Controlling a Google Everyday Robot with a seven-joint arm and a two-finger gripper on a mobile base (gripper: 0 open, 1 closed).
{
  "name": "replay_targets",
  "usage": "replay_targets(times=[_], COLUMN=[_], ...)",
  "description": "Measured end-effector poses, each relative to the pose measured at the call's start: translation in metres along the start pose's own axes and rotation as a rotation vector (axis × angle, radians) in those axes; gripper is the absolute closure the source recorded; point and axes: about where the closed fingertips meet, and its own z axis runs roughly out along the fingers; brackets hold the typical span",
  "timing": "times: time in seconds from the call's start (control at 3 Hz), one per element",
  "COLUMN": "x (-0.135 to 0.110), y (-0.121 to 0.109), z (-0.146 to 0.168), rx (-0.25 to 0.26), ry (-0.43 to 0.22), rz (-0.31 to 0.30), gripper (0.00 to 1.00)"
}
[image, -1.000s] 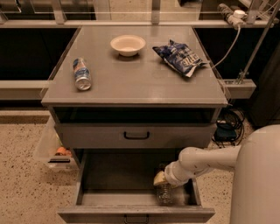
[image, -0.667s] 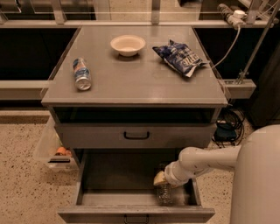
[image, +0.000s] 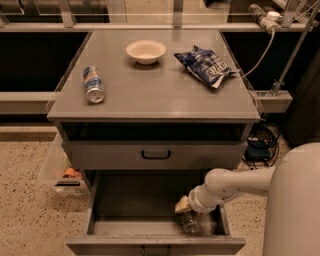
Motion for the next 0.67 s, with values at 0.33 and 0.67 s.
replay_targets(times=[0.33,0.67], x=[0.0000,0.0000], y=[0.0000,0.0000], z=[0.0000,0.0000], rx=[0.000,0.000], ry=[0.000,0.000], rz=[0.000,0.000], gripper=[0.00,0.00])
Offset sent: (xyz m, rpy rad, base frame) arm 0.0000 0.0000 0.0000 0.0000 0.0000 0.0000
